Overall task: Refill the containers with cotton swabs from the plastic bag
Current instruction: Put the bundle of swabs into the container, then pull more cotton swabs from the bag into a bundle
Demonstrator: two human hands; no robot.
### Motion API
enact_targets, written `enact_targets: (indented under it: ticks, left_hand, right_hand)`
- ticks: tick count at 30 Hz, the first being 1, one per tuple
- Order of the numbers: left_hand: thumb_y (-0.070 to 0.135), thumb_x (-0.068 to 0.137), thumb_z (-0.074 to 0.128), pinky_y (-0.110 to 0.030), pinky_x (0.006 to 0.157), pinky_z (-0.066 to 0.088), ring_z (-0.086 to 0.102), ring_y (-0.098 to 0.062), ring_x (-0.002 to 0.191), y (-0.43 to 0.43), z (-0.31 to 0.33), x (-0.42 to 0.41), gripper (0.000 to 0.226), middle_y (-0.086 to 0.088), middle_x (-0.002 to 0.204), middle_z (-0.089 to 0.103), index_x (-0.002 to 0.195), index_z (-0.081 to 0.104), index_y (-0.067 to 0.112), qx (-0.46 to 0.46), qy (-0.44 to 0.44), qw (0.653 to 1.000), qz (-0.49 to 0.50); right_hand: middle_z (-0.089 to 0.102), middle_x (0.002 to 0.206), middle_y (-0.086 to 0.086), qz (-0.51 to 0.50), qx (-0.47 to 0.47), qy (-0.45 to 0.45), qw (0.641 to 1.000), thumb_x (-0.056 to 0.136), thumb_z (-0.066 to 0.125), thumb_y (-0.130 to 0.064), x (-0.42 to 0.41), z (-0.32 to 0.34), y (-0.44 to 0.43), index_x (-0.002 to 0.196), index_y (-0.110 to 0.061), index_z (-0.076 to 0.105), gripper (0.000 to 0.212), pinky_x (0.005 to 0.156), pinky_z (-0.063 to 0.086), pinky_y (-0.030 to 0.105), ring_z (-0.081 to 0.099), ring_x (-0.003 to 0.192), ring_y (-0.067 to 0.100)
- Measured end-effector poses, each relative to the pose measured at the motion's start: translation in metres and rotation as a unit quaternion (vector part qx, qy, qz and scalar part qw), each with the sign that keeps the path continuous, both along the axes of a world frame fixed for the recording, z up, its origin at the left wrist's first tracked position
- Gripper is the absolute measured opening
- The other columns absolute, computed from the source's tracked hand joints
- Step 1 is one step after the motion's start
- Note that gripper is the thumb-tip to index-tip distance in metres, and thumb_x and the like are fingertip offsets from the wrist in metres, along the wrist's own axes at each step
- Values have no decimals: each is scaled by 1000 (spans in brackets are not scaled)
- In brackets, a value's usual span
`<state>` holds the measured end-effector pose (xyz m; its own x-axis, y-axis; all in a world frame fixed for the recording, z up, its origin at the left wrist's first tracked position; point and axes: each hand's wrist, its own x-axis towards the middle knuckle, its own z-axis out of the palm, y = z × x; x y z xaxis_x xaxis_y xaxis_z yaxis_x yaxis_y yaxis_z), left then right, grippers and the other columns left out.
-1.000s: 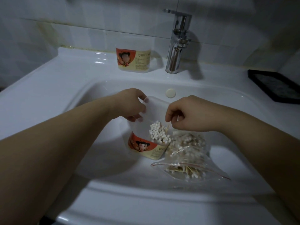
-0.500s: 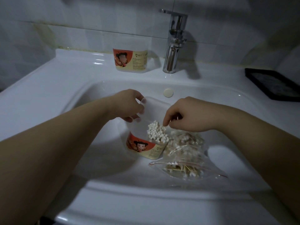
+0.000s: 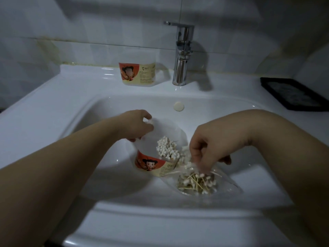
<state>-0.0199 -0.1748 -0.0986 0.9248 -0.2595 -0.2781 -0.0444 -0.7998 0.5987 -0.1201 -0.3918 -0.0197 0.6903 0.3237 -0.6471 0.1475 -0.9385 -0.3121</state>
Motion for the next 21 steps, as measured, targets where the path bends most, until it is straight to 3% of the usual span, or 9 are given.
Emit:
enact_targets:
  ticks: [2, 4, 9, 12, 14, 18, 21]
  left_hand:
    - [40, 97, 61, -37, 95, 55, 65, -24, 111, 1, 2, 0, 48, -4, 129, 67, 142, 52, 27, 73, -60, 996, -8]
    - [41, 98, 59, -29, 95, 48, 61, -21, 114, 2, 8, -3, 45, 0, 133, 65, 140, 56, 27, 98, -129, 987, -2]
    - [34, 99, 57, -26, 82, 51, 68, -9, 89, -15, 28, -22, 16, 12, 101, 74, 106, 71, 31, -65, -259, 964, 11]
    - [51, 95, 59, -27, 74, 56, 71, -3, 77, -34, 44, -41, 23, 11, 88, 75, 95, 70, 30, -151, -211, 965, -20]
    - [58, 90, 64, -31, 68, 59, 72, -7, 75, -48, 54, -48, 32, 6, 86, 75, 95, 68, 26, -163, -145, 974, -54]
    - [23, 90, 73, -23, 55, 56, 73, -11, 67, -66, 57, -42, 18, -5, 80, 71, 87, 58, 15, -143, -77, 984, -78]
    - [12, 91, 69, -22, 52, 54, 71, -8, 63, -69, 59, -29, 21, -2, 74, 66, 79, 53, 18, -196, -43, 980, -14]
  right_hand:
    - [62, 63, -4, -6, 7, -44, 999, 82, 82, -23, 2, 1, -2, 77, -19, 73, 10, 57, 52, 25, 58, 52, 7]
    - [65, 66, -2, -37, 21, -98, 994, 84, 78, -26, 5, 4, -8, 78, -19, 73, 10, 58, 52, 25, 61, 57, 11]
    - [69, 75, -9, -108, 29, -295, 949, 85, 72, -31, 21, 3, -27, 82, -26, 73, 7, 61, 50, 27, 66, 71, 10]
    - [62, 75, -13, -156, 48, -380, 911, 87, 70, -31, 29, 1, -32, 81, -29, 72, 6, 56, 38, 19, 57, 71, 3]
    - [63, 73, -13, -189, 63, -420, 885, 87, 70, -30, 33, 0, -34, 79, -30, 70, 8, 54, 36, 17, 58, 68, 3]
    - [73, 63, -3, -246, 153, -390, 874, 88, 69, -19, 34, -1, -32, 85, -24, 69, 6, 47, 47, 20, 70, 54, 9]
    - [73, 64, -9, -184, 159, -377, 894, 84, 72, -14, 32, -1, -29, 82, -24, 71, 10, 49, 49, 15, 68, 52, 4]
